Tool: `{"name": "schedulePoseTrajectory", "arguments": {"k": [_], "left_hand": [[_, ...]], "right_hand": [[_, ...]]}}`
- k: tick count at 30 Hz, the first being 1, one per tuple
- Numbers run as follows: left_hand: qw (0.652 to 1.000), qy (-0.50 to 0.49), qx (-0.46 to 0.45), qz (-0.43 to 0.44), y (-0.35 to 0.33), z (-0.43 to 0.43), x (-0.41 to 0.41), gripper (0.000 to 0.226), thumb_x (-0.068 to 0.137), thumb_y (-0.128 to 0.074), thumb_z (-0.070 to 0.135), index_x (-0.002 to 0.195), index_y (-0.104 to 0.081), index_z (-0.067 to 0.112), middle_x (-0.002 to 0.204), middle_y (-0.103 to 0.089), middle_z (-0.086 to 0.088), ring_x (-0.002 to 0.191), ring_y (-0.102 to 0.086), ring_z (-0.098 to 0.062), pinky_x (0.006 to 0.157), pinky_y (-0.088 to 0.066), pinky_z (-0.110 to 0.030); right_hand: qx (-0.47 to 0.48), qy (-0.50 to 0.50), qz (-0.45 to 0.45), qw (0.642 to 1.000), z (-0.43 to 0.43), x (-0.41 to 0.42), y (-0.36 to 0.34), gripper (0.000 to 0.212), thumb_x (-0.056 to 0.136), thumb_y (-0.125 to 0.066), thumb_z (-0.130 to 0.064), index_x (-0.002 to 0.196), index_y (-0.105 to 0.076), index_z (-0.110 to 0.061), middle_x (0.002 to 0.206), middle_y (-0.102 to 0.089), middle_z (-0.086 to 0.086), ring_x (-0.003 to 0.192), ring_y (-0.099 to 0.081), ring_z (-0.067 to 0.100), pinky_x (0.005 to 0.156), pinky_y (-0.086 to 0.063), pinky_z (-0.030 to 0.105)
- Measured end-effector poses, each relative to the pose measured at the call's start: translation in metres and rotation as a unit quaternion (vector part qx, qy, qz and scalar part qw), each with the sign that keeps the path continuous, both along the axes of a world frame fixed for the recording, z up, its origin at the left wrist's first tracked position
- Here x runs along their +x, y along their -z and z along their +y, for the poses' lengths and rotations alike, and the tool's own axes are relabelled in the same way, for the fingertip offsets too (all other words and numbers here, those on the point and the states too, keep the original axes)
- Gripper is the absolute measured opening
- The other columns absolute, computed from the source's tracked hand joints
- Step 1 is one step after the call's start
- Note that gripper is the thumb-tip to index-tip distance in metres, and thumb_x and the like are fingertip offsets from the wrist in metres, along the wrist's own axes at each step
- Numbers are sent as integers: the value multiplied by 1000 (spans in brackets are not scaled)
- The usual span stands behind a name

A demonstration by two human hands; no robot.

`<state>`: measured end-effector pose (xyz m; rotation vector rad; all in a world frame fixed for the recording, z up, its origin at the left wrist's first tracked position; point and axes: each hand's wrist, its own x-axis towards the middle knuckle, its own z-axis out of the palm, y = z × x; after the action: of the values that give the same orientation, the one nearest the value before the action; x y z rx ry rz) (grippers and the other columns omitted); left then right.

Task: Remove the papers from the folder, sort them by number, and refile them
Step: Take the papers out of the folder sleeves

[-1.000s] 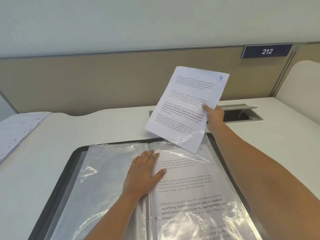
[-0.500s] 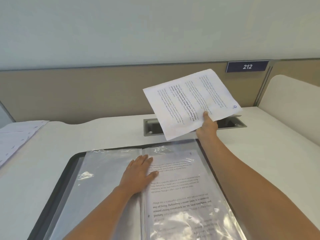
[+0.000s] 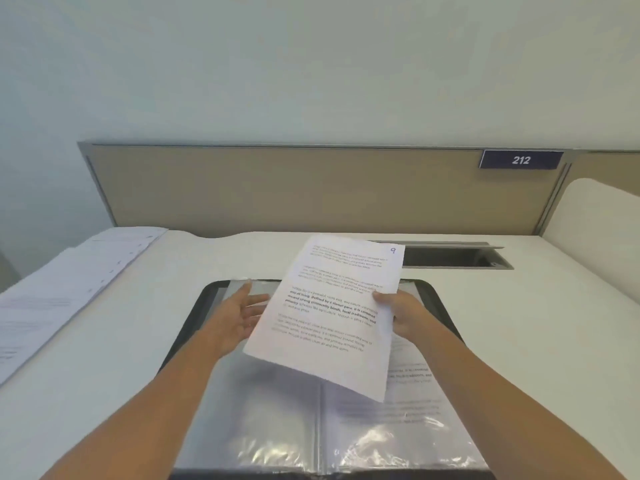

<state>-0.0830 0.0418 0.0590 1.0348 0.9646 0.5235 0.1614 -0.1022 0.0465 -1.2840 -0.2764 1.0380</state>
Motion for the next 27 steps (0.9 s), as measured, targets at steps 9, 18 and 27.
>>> {"name": "schedulePoseTrajectory", "arguments": {"k": [9, 18, 27], "left_hand": [[991, -38, 88, 92, 4, -11, -81, 19, 82, -64, -8, 99, -64, 0, 86, -71, -12, 74, -68, -22, 71, -57, -32], [975, -132, 116, 135, 5, 37, -195, 18, 79, -67, -9, 94, -65, 1, 85, -68, -14, 72, -66, -23, 70, -56, -28], [955, -183, 132, 193, 6, 134, -340, 15, 79, -68, -7, 88, -65, 4, 80, -66, -10, 72, -63, -24, 76, -53, -31]], "right_hand": [[-69, -91, -33, 993, 9, -72, -8, 34, 95, -41, 4, 128, -46, 8, 124, -57, 19, 98, -60, 34, 77, -50, 41], [-103, -159, -104, 976, 84, -170, -18, 28, 92, -38, 10, 115, -53, 5, 110, -59, 16, 98, -56, 32, 92, -47, 41], [-96, -170, -109, 975, 193, -307, -2, 13, 93, -50, 4, 84, -50, -6, 82, -60, 8, 67, -59, 17, 45, -51, 21]]}}
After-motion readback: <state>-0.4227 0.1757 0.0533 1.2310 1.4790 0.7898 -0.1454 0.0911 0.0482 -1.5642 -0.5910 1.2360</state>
